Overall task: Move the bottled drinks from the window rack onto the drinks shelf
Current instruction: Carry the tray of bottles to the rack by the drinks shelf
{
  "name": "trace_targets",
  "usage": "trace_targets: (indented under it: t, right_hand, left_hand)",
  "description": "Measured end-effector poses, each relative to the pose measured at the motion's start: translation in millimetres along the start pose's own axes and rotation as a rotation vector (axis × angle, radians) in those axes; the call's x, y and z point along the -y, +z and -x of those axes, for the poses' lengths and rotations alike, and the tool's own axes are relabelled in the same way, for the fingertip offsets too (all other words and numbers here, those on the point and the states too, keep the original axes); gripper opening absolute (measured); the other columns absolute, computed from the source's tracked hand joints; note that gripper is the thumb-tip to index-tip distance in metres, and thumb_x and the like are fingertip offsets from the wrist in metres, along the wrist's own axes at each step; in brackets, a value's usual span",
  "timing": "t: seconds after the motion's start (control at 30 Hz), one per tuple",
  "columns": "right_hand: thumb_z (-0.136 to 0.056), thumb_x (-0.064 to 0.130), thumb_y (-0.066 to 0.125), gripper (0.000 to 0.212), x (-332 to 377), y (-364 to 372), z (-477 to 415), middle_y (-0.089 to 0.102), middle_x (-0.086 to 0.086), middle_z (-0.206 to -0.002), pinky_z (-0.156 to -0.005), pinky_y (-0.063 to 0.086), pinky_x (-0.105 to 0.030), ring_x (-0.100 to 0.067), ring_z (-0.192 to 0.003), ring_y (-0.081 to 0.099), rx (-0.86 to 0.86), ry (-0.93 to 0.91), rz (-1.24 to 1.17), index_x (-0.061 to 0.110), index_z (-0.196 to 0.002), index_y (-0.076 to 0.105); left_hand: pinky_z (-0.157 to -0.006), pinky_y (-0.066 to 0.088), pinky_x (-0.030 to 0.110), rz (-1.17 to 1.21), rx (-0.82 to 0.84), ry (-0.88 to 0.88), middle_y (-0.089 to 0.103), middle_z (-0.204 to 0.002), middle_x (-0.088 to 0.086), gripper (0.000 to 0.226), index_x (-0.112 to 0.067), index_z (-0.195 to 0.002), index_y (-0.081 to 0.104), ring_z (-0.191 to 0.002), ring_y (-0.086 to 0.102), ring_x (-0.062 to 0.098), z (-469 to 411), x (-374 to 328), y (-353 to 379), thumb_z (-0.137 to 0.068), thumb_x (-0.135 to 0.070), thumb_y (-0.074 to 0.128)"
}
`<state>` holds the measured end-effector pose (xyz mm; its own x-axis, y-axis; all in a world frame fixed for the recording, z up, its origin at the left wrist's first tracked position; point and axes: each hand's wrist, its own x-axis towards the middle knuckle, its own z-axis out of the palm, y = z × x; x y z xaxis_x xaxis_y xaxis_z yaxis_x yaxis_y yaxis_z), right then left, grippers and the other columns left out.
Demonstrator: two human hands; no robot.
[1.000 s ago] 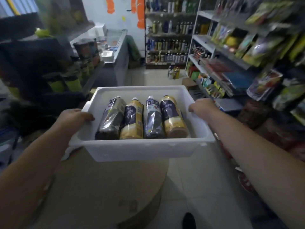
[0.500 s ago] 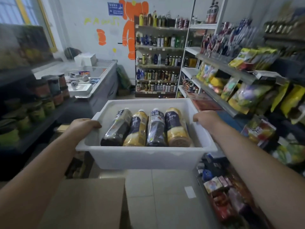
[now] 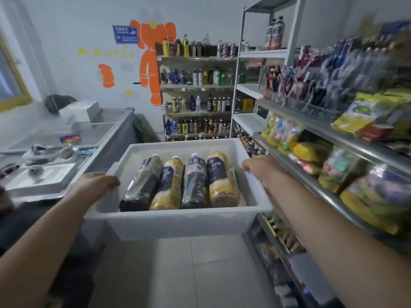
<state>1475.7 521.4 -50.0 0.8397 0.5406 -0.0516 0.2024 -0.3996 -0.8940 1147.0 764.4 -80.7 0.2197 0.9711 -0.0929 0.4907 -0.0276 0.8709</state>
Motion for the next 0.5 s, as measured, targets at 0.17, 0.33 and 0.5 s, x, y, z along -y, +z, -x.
trace_targets:
  t: [0.17, 0.33, 0.5]
  right_hand:
    - [-0.066, 0.019, 0.063, 0.023, 31, 38, -151, 0.057, -0.009, -0.083, -0.054, 0.034, -0.026, -0.02, -0.071, 0.052, 0.032, 0.034, 0.043, 0.005, -0.084, 0.061]
    - [-0.071, 0.013, 0.064, 0.009, 42, 92, -320, 0.056, -0.007, -0.072, -0.05, 0.031, -0.026, -0.017, -0.06, 0.048, 0.053, -0.025, 0.036, 0.006, -0.068, 0.059]
    - [-0.071, 0.015, 0.065, 0.008, 76, 135, -477, 0.056, -0.002, -0.069, -0.049, 0.029, -0.024, -0.014, -0.061, 0.049, 0.058, -0.026, 0.027, 0.009, -0.068, 0.061]
  left_hand:
    - [-0.048, 0.043, 0.024, 0.032, -0.012, -0.007, 0.065, -0.058, 0.01, 0.004, -0.009, -0.071, 0.072, -0.054, 0.057, 0.026, -122, -69, 48, -0.072, -0.012, 0.075]
    - [-0.035, 0.04, 0.018, 0.03, -0.042, 0.03, 0.061, -0.054, 0.007, 0.016, -0.01, -0.061, 0.067, -0.052, 0.053, 0.023, -266, -110, 114, -0.075, -0.004, 0.072]
    - [-0.053, 0.043, 0.024, -0.001, -0.028, 0.003, 0.066, -0.068, 0.01, 0.004, -0.01, -0.072, 0.072, -0.057, 0.058, 0.022, -403, -152, 170, -0.076, -0.011, 0.072]
